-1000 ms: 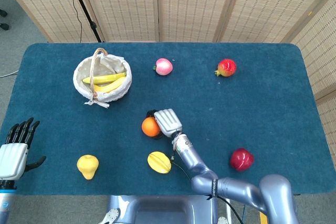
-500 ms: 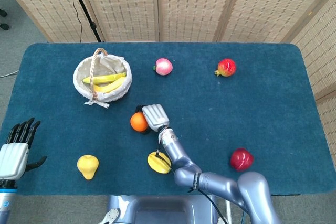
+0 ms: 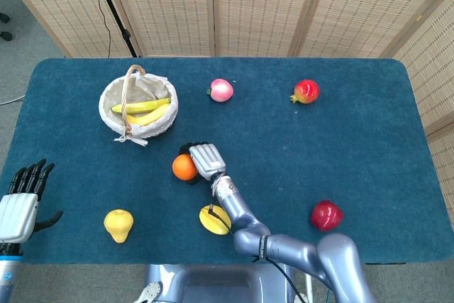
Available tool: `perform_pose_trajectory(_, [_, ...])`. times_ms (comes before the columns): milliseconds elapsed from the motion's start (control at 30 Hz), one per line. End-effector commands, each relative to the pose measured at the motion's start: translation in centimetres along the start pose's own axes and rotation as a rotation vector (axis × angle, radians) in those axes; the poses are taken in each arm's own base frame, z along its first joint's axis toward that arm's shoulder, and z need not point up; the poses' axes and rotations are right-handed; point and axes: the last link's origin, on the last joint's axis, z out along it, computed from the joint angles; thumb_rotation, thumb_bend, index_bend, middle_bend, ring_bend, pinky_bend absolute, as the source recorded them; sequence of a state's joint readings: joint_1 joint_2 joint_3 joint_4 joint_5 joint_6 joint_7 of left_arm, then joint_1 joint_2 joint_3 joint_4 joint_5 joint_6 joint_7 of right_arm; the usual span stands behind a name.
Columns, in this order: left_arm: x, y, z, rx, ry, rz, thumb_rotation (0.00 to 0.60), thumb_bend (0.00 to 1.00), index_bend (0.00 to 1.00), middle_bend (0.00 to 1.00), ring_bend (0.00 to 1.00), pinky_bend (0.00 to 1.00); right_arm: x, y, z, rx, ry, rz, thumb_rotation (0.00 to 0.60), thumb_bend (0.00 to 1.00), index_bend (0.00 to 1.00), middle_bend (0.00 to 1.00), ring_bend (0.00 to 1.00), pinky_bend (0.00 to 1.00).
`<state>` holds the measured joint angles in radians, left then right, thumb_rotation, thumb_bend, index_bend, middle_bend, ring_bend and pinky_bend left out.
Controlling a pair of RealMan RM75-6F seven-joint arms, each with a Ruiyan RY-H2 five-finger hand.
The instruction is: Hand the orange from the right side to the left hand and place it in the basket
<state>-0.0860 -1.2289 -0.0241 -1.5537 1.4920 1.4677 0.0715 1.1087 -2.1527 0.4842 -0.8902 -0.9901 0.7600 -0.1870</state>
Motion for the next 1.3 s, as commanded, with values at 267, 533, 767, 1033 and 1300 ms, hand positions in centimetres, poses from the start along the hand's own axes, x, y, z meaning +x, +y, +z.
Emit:
perform_pose_trajectory(267, [-0.1,0.1,0.0,-0.004,0.0,0.0,0.6,0.16,0.0,0.0,0.0,0.05,3.4,-0.3,-0.5,0.034,0.009,-0.046,0.6,0.0,0.35,0.23,0.23,0.2])
perform_pose_trajectory(533, [-0.1,0.2,0.0,-0.008,-0.001,-0.001,0.6,0.16,0.0,0.0,0.0,0.05,4.3,0.4,-1.2,-0.007,-0.019,-0.062,0.6,0.0,0.25,0.14,0.14,0.13])
perform_pose_trajectory(767, [0.0,0.1,0.0,-0.005,0.003,-0.005,0.6,0.16,0.0,0.0,0.0,0.05,3.9,0.8,-1.4,-0.03,-0.048,-0.067,0.6,0.0,0.04,0.05,0.06,0.08])
perform_pose_trajectory(1033, [0.0,0.0,0.0,-0.003,0.005,-0.007,0.6,0.17,0.0,0.0,0.0,0.05,4.2,1.2,-1.6,-0.036,-0.049,-0.08,0.6,0.0,0.0,0.01,0.03,0.06])
perform_pose_trajectory(1300, [-0.1,0.2,0.0,-0.008,0.0,-0.003,0.6,0.16,0.0,0.0,0.0,0.05,10.3,3.5,-4.5,-0.013,0.08,-0.268,0.6,0.0,0.01,0.0,0.0,0.02])
